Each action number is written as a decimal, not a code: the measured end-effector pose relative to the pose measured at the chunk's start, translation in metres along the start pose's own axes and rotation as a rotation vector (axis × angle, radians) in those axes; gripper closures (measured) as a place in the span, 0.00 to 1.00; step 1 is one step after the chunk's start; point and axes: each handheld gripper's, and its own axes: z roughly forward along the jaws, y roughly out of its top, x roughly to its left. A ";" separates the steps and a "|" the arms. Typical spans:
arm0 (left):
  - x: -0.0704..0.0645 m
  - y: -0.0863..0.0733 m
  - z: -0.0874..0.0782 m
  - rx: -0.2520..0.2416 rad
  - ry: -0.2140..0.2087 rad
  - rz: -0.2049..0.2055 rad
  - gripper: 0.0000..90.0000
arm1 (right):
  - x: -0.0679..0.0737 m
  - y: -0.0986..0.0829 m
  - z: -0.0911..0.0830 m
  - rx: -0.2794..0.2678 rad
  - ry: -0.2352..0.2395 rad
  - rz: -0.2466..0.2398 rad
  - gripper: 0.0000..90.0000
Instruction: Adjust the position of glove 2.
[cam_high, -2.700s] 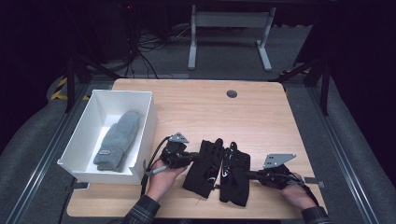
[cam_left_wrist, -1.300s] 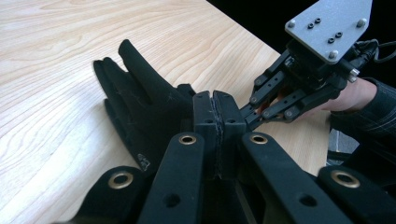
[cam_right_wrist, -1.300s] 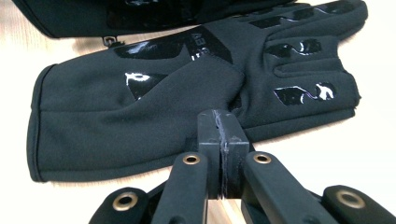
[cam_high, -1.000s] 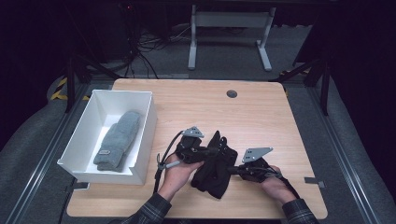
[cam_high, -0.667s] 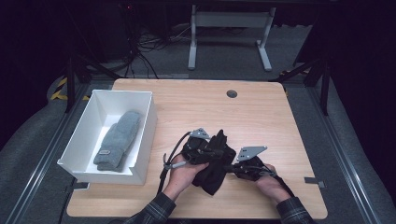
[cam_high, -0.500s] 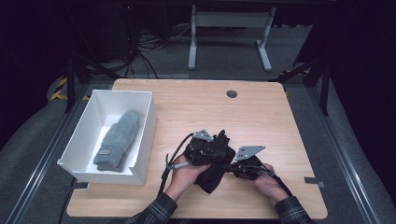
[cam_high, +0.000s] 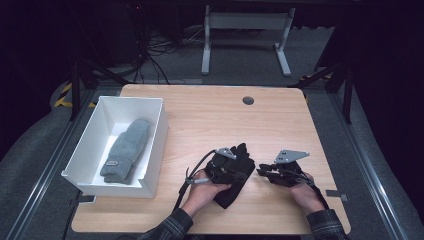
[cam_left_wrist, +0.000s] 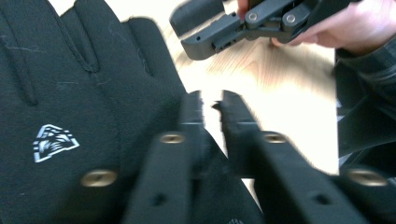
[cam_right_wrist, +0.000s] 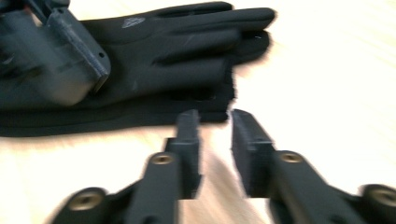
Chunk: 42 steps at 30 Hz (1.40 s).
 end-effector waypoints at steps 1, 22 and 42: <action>-0.002 0.001 -0.001 0.002 0.003 0.016 0.81 | -0.001 -0.001 0.000 0.003 -0.017 0.001 0.73; 0.021 -0.006 -0.013 0.059 0.275 0.005 0.16 | -0.019 -0.015 0.000 0.053 -0.143 0.035 0.34; 0.013 -0.008 -0.002 0.115 0.283 0.071 0.38 | -0.019 -0.017 0.002 0.042 -0.130 0.043 0.30</action>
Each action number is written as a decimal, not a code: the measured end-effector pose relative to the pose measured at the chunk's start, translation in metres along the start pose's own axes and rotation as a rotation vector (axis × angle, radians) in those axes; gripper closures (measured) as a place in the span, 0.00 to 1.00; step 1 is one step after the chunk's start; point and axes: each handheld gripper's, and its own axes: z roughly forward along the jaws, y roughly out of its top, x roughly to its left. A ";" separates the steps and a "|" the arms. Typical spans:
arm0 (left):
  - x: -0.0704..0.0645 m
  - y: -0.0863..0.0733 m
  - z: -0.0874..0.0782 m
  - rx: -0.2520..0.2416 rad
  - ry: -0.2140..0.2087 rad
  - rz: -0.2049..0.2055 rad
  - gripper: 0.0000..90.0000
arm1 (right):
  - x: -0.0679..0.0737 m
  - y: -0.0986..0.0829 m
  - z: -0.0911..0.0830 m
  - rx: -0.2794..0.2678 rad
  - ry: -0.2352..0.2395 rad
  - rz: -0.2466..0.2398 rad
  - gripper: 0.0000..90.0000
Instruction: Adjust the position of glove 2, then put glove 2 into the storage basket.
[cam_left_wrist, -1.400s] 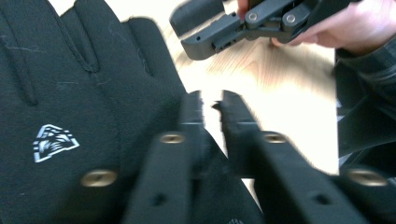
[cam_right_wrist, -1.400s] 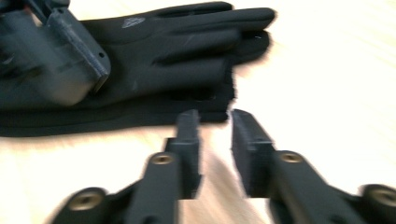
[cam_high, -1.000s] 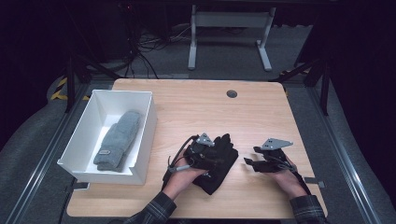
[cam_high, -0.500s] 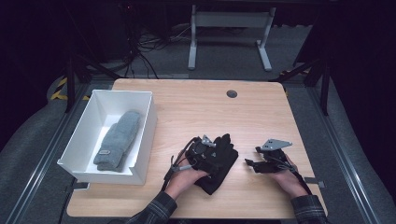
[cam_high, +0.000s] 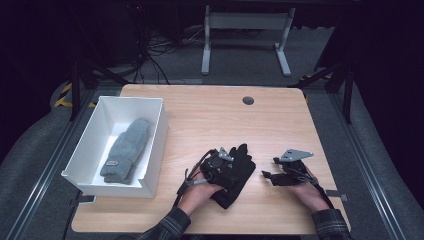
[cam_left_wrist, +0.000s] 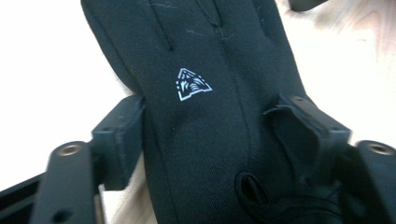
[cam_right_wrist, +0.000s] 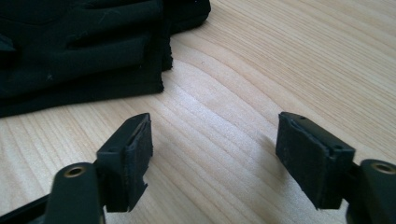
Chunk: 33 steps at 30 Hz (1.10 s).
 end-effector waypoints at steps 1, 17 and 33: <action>0.000 0.001 0.000 0.003 -0.018 0.003 0.42 | 0.000 0.000 0.000 -0.002 0.000 0.001 0.30; 0.006 0.012 -0.010 0.054 -0.171 -0.001 0.78 | 0.000 -0.002 0.001 -0.013 0.003 0.001 0.25; 0.002 0.034 -0.078 -0.019 -0.147 0.016 0.78 | 0.000 -0.002 0.001 -0.014 0.003 0.001 0.25</action>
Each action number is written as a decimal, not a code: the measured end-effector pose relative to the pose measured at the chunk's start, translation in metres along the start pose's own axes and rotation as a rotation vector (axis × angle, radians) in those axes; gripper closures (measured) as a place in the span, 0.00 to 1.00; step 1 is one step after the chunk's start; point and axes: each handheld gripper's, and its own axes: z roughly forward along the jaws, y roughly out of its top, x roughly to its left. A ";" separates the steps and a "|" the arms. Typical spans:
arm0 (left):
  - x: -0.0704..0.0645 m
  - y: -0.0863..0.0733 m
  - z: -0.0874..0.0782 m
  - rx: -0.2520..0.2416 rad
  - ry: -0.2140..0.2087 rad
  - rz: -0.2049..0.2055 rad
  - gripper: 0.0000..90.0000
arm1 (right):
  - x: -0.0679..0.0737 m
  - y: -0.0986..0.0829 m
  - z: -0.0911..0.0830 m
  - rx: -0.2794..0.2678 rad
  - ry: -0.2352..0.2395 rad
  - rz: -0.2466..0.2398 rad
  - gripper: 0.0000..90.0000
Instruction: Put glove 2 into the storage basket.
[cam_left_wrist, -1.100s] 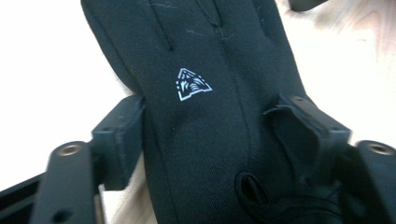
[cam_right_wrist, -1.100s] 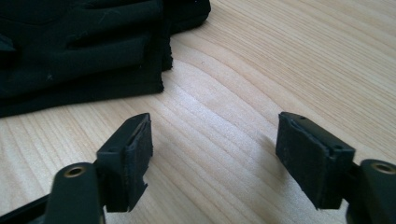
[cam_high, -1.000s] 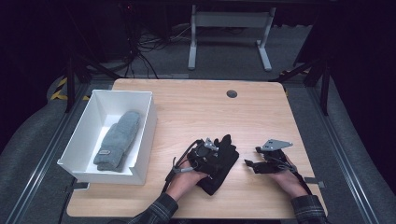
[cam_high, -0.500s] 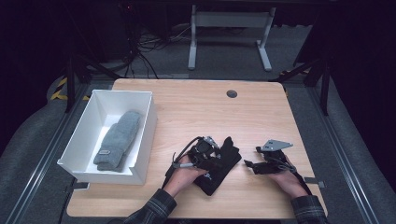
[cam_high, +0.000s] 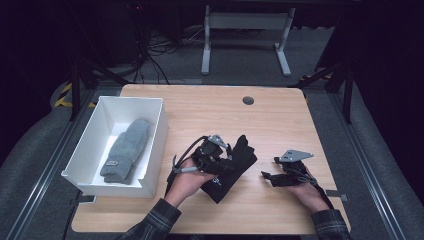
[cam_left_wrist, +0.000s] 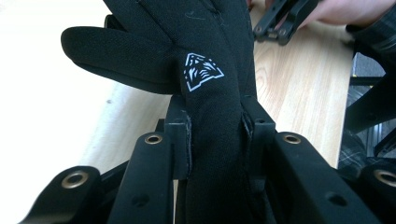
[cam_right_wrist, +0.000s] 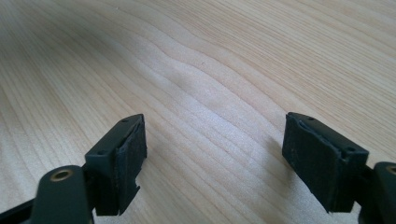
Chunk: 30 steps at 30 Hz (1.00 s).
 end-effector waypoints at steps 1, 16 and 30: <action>0.000 0.002 -0.005 -0.007 0.004 -0.001 0.78 | 0.000 0.000 0.000 0.000 0.000 0.000 0.25; 0.001 0.026 -0.086 -0.029 0.100 -0.016 0.78 | 0.000 0.000 0.000 -0.001 0.001 0.001 0.25; 0.041 0.000 -0.175 -0.107 0.246 -0.125 0.78 | 0.000 0.000 0.000 -0.001 0.001 0.001 0.25</action>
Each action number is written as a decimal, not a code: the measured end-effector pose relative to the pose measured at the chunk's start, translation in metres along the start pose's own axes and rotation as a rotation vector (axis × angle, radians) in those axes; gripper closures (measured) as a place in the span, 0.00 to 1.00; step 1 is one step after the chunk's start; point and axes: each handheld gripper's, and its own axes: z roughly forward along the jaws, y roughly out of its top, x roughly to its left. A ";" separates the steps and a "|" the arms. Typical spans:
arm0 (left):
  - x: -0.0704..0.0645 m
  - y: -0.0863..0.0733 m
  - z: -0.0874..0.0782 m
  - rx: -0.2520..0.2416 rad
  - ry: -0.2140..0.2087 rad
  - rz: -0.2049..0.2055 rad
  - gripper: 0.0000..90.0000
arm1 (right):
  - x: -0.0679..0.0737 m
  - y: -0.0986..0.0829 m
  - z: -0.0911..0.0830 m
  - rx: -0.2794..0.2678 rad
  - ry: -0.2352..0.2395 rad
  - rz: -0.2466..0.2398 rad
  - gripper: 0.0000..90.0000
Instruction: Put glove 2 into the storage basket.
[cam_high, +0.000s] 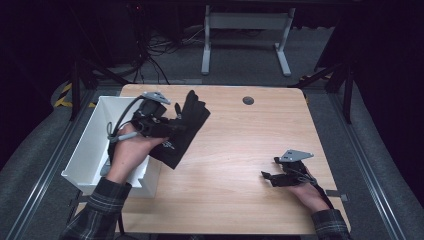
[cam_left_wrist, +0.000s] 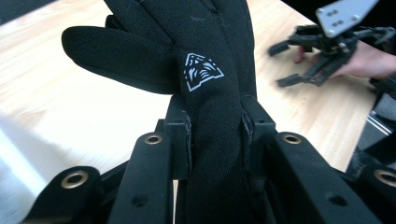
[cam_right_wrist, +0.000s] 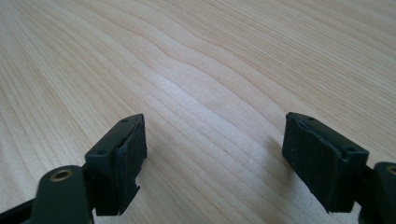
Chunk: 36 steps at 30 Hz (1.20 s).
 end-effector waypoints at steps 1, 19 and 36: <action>0.005 -0.002 -0.006 -0.005 0.011 -0.011 0.78 | 0.000 0.000 0.000 0.000 0.000 0.000 0.25; 0.089 -0.074 -0.042 0.007 0.192 -0.253 0.78 | 0.000 0.000 0.000 -0.001 0.000 0.000 0.25; 0.130 -0.111 0.002 0.118 0.218 -0.330 0.63 | 0.000 0.000 0.000 -0.001 -0.001 0.001 0.25</action>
